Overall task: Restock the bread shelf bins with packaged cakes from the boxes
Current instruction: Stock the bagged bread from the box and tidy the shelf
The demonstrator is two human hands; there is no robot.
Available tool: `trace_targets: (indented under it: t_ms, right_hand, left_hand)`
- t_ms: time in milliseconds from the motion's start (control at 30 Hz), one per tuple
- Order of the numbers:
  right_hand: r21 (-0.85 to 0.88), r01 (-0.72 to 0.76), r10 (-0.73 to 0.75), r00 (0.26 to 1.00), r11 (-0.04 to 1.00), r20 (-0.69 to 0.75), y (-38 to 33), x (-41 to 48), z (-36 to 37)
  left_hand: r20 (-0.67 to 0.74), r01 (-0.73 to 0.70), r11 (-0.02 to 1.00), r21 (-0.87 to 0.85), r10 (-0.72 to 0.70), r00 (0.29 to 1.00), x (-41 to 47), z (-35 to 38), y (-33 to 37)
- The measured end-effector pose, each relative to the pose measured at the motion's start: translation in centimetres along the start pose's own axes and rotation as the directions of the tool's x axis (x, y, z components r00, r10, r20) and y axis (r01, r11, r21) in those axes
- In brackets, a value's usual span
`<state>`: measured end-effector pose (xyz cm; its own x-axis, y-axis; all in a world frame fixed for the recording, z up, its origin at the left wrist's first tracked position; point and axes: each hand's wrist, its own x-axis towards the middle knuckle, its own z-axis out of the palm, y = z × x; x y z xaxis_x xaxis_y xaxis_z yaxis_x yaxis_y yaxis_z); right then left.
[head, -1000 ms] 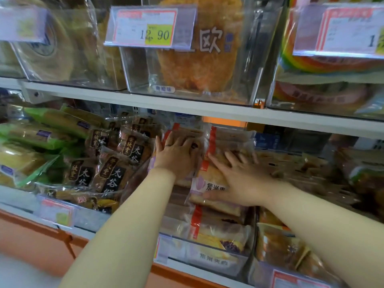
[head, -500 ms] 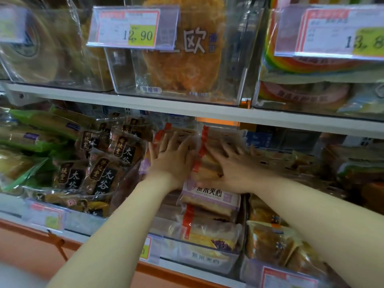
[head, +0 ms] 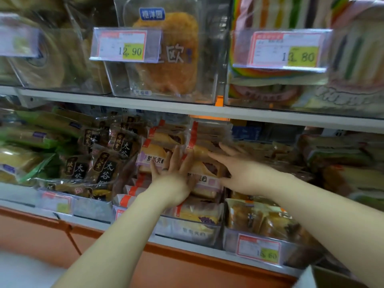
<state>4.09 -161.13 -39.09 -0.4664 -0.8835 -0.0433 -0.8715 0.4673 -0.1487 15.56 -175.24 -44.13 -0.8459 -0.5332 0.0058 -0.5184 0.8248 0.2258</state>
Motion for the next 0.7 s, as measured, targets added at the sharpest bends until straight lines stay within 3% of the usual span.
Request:
trace_targets:
  t_ms: [167,333,433,533,700]
  right_hand:
    - [-0.133,0.060,-0.087,0.976,0.989,-0.202,2.0,-9.3,-1.5]
    - [-0.098,0.024,-0.053,0.951,0.995,-0.306,6.0,-18.7,-2.2]
    - [-0.135,-0.018,-0.040,0.907,0.991,-0.418,9.4,-23.9,-2.4]
    - [-0.155,-0.157,0.075,0.896,0.975,-0.439,13.4,-28.2,-2.2]
    - [-0.102,-0.337,0.259,0.856,0.936,-0.447,20.2,-32.3,-1.0]
  left_hand:
    - [-0.255,-0.110,0.991,-0.074,0.088,0.963,-3.9,-1.7,5.6]
    - [-0.367,-0.399,0.911,-0.099,0.339,0.866,-8.3,-2.3,15.1]
    - [-0.377,-0.492,0.866,-0.085,0.429,0.821,-9.7,-1.2,20.9]
    - [-0.340,-0.555,0.831,-0.039,0.512,0.789,-10.3,0.9,26.3]
    - [-0.183,-0.521,0.841,0.145,0.540,0.821,-9.6,4.3,31.7]
